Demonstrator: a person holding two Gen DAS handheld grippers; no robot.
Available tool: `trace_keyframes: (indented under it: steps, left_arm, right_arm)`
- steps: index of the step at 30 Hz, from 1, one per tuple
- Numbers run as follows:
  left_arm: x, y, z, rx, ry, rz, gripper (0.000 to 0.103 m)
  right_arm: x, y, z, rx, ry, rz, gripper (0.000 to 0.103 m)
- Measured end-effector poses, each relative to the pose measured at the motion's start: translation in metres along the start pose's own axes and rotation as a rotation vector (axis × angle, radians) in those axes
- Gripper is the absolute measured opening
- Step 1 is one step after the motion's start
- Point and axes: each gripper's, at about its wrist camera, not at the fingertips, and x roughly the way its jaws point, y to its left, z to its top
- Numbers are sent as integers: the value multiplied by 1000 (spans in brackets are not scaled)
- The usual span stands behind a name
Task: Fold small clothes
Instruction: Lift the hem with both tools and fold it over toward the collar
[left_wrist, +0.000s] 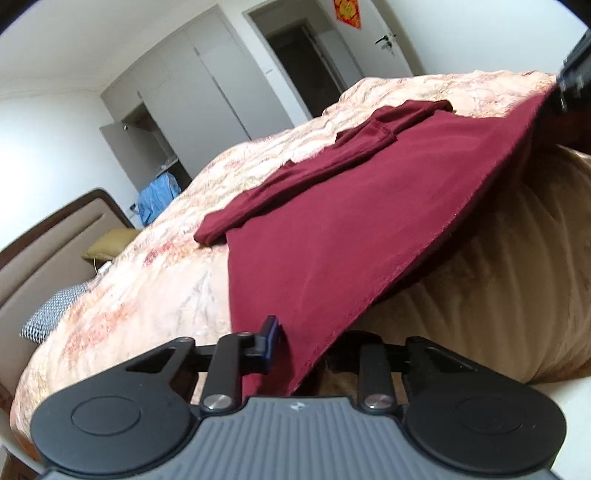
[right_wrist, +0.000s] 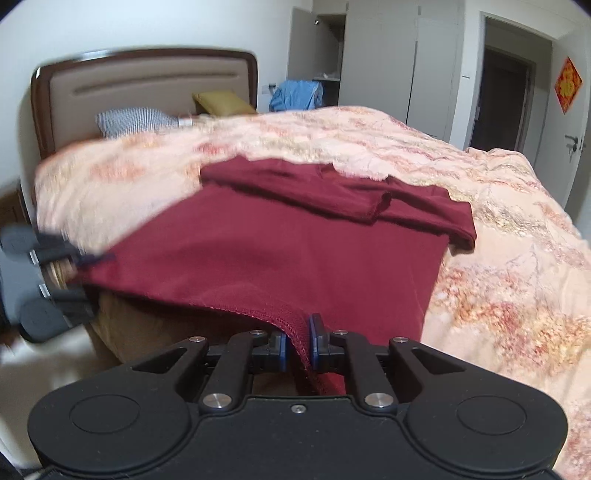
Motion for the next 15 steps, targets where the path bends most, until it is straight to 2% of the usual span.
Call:
trace_keyframes:
  steps: [5,7,9,11,13,15]
  left_arm:
    - [-4,6,-4,33,-4,-24,13]
    - [-4,13,-2,4,0,-40,11]
    - [-8,22,1,-42,-4,-59,10]
    - [-9,31,6,-77,-14,-64,9]
    - [-12,39,11,-104,-28,-68,9]
    - [-15,45,15,-114,-47,-66,8]
  right_arm:
    - [11,20,-27,-184,62,-54,15]
    - [16,27,-41,-264,83,-86,24]
    - [21,34,-53,-345,93,-125,29]
    - [21,40,-61,-406,80,-150,32]
    - [21,46,-68,-455,75,-170,42]
    - [21,48,-72,-492,69,-190,45]
